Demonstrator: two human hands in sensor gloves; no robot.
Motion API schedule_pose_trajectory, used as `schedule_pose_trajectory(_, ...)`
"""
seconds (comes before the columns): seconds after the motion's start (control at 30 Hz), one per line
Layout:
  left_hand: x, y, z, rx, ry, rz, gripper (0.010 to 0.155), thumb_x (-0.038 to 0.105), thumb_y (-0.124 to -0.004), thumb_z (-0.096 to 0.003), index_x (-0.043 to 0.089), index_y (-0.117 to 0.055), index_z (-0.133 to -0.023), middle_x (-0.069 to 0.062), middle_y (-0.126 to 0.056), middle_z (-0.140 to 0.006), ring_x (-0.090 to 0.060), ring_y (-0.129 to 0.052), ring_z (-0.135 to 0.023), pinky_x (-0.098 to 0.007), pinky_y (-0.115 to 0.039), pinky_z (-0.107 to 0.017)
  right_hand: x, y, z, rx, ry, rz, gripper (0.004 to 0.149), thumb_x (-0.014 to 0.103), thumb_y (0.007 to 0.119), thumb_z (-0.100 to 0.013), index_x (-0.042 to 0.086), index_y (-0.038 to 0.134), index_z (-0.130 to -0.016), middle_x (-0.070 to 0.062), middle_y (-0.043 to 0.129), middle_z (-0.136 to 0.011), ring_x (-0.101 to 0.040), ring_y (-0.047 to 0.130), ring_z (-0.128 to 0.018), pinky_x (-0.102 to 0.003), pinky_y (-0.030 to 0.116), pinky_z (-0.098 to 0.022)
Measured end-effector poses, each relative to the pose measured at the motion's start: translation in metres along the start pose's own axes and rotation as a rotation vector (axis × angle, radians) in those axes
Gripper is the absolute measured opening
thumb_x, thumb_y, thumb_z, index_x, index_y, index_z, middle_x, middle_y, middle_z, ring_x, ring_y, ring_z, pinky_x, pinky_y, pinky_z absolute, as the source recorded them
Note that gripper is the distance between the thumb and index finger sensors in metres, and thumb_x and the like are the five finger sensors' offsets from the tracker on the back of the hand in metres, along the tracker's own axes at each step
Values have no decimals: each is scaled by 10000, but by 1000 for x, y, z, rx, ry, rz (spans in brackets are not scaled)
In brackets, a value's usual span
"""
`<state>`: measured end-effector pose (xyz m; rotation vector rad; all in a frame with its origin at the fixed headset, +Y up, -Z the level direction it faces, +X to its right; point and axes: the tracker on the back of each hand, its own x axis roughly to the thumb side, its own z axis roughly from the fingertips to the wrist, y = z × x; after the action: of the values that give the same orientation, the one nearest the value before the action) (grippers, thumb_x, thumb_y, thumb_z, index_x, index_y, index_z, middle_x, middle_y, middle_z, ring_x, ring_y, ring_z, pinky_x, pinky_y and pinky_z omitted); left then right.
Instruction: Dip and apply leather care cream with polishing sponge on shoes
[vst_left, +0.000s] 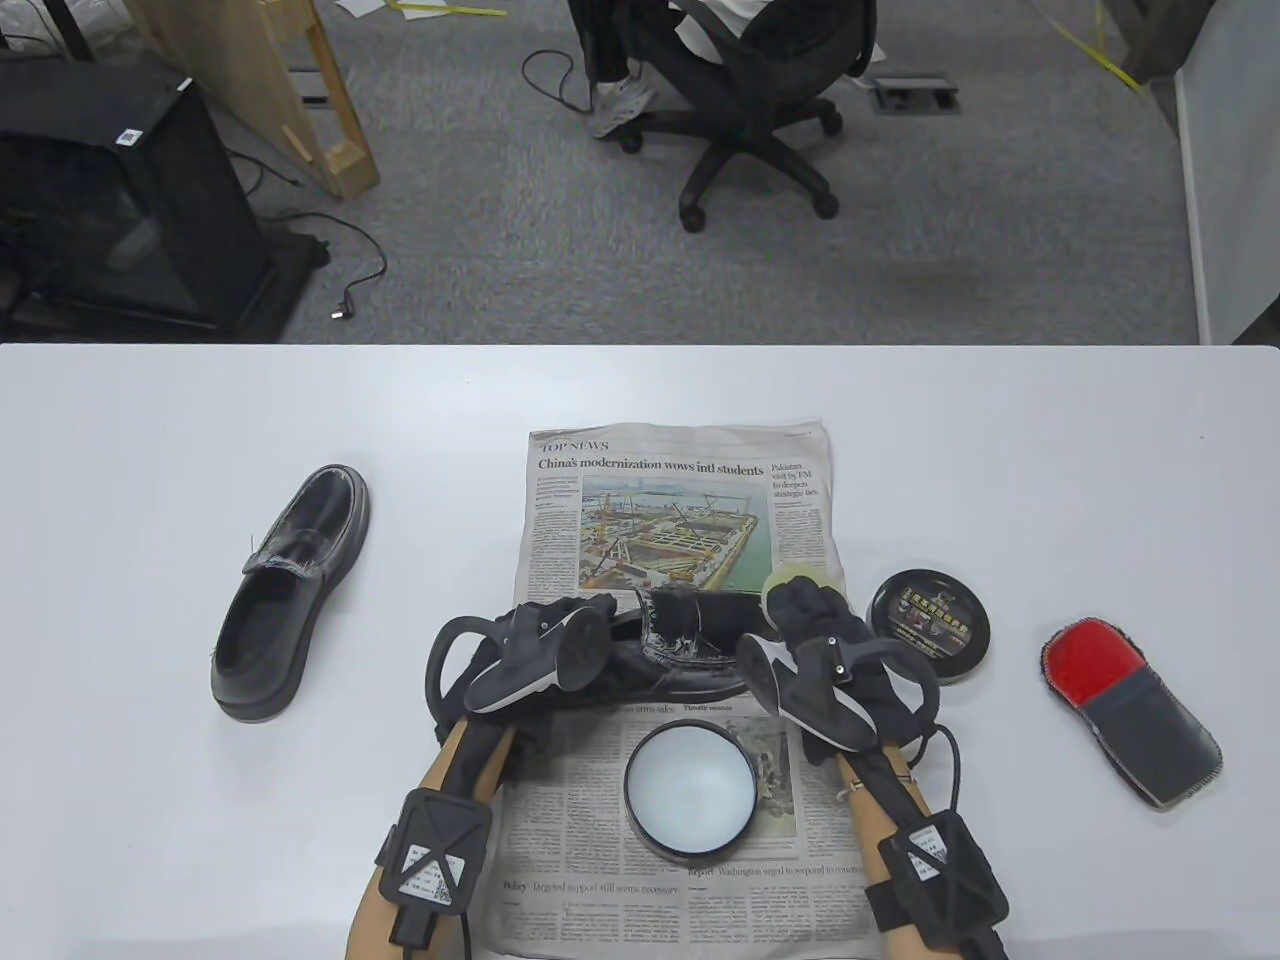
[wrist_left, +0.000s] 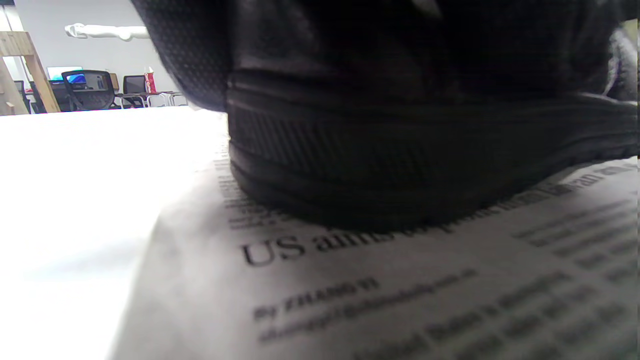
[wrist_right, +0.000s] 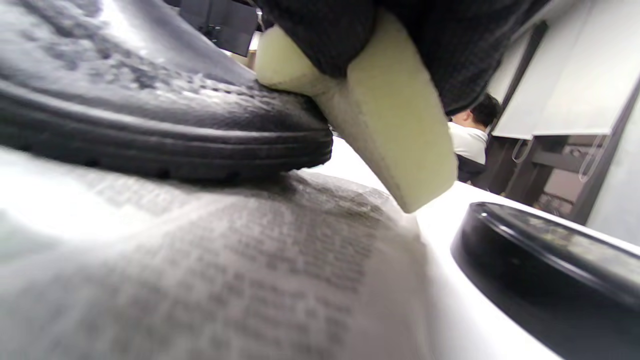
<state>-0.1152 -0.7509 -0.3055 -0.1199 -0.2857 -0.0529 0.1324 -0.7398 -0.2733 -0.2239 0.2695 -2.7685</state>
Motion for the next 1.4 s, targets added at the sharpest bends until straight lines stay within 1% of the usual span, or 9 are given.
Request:
schedule_pose_trajectory(0.23, 0, 0, -1, -9, -20, 13, 847, 635, -796, -296, 372, -604, -1078, 78, -813, -1091, -203, -845, -958, -436, -768, -711, 22, -15, 30, -87, -142, -2, 431, 199, 721, -558, 331, 632, -958, 35, 727, -1040, -251, 844, -931, -365, 817, -638)
schedule_pose_trajectory(0.4, 0, 0, -1, -15, -26, 13, 847, 634, -796, -297, 383, -592, -1081, 93, -798, -1102, -192, -836, -976, -437, -767, -721, 31, -20, -2, -95, -86, -50, 428, 199, 710, -561, 372, 627, -943, 79, 710, -1048, -235, 812, -958, -384, 780, -667)
schedule_pose_trajectory(0.57, -1, -1, 0, -4, -16, 15, 855, 645, -791, -296, 379, -594, -1084, 87, -813, -1091, -190, -849, -953, -425, -773, -704, 15, -7, -27, -4, 31, -25, 420, 197, 715, -556, 388, 630, -920, 99, 723, -1035, -214, 851, -929, -352, 819, -641)
schedule_pose_trajectory(0.77, 0, 0, 0, -5, 0, -3, 857, 655, -783, -295, 367, -605, -1083, 68, -833, -1075, -197, -862, -931, -419, -782, -684, 1, -2, 0, 8, -8, 29, 425, 190, 723, -554, 327, 622, -944, 39, 728, -1035, -229, 872, -909, -342, 841, -619)
schedule_pose_trajectory(0.9, 0, 0, 0, -11, -6, 0, 850, 647, -787, -296, 371, -604, -1080, 68, -827, -1081, -205, -858, -941, -431, -778, -693, 12, -11, 24, -29, -113, 71, 421, 192, 725, -554, 329, 638, -943, 35, 735, -1031, -237, 869, -911, -347, 835, -626)
schedule_pose_trajectory(1.0, 0, 0, -1, -17, -18, 6, 849, 641, -791, -299, 377, -595, -1082, 78, -812, -1093, -205, -846, -961, -440, -769, -711, 24, -16, 27, -76, -143, 48, 425, 192, 718, -559, 336, 639, -951, 40, 729, -1038, -249, 848, -928, -367, 810, -647)
schedule_pose_trajectory(1.17, 0, 0, -2, -20, -26, 9, 847, 637, -794, -300, 383, -590, -1083, 88, -800, -1103, -196, -836, -978, -448, -763, -724, 37, -22, 1, -111, -112, -17, 423, 194, 710, -562, 368, 634, -940, 74, 715, -1044, -237, 821, -951, -379, 784, -668)
schedule_pose_trajectory(1.3, -1, -1, -1, -12, -21, 25, 853, 640, -796, -297, 380, -593, -1084, 84, -809, -1096, -199, -847, -958, -436, -770, -709, 25, -12, -25, -27, 13, -25, 425, 193, 708, -563, 378, 621, -935, 83, 708, -1047, -228, 832, -941, -367, 800, -656)
schedule_pose_trajectory(1.4, -1, -1, 0, -6, -13, 9, 861, 653, -787, -294, 376, -593, -1086, 76, -822, -1084, -196, -856, -940, -423, -776, -694, 14, -2, -26, 10, 58, 16, 430, 196, 709, -561, 367, 606, -942, 77, 703, -1049, -221, 864, -917, -343, 834, -630)
